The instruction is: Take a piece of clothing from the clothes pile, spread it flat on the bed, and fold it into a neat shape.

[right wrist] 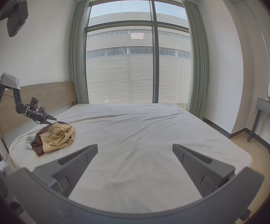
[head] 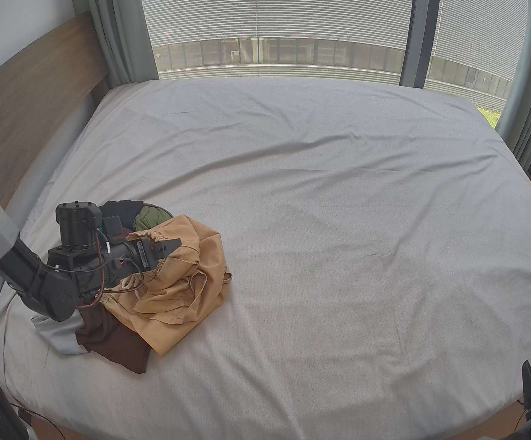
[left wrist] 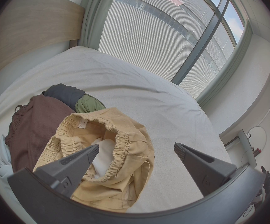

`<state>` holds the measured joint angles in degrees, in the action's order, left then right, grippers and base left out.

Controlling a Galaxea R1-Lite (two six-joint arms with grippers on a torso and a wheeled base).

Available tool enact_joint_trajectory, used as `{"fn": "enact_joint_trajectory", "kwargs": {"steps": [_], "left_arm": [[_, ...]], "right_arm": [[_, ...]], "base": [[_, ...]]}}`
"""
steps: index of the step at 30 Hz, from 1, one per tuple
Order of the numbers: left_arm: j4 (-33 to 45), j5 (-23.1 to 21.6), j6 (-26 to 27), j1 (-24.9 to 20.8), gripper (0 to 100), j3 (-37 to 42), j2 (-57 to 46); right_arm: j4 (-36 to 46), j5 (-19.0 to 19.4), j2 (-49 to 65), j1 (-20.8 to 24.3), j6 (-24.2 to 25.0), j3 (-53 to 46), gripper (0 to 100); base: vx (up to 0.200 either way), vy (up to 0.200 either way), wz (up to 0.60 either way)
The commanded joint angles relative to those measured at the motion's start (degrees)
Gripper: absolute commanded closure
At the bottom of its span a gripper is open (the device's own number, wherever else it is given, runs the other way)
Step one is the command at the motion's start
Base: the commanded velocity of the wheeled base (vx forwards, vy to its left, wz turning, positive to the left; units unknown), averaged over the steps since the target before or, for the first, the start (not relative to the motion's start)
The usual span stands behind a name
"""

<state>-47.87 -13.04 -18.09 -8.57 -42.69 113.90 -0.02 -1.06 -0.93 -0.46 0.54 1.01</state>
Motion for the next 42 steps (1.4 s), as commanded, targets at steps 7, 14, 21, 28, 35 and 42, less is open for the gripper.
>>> {"fn": "enact_joint_trajectory", "kwargs": {"steps": [7,14,21,28,35,42], "left_arm": [[0.0,0.2,-0.1,-1.6,0,-5.3,6.9],[-0.1,0.2,0.0,-2.2,0,-6.5,9.5],[-2.1,0.6,0.0,-2.4,0,-6.9,11.3],[-2.8,0.7,0.0,-2.4,100,-7.5,11.3],[-4.7,0.7,-0.1,-2.2,100,-6.8,11.1],[-7.3,0.3,-3.8,-2.4,100,-4.2,8.8]], "right_arm": [[-0.1,-0.1,0.9,0.0,0.0,-1.0,0],[-0.1,0.0,0.9,0.0,0.1,-1.0,0],[-0.1,0.0,0.9,0.0,0.1,-1.0,0],[-0.1,-0.1,0.9,0.0,0.1,-1.0,0],[-0.1,0.0,0.9,0.0,0.1,-1.0,0],[-0.1,-0.1,0.9,0.0,0.1,-1.0,0]], "base": [[0.000,0.000,0.00],[0.000,0.000,0.00],[0.000,0.000,0.00],[0.000,0.000,0.00],[0.000,0.000,0.00],[0.000,0.000,0.00]]}}
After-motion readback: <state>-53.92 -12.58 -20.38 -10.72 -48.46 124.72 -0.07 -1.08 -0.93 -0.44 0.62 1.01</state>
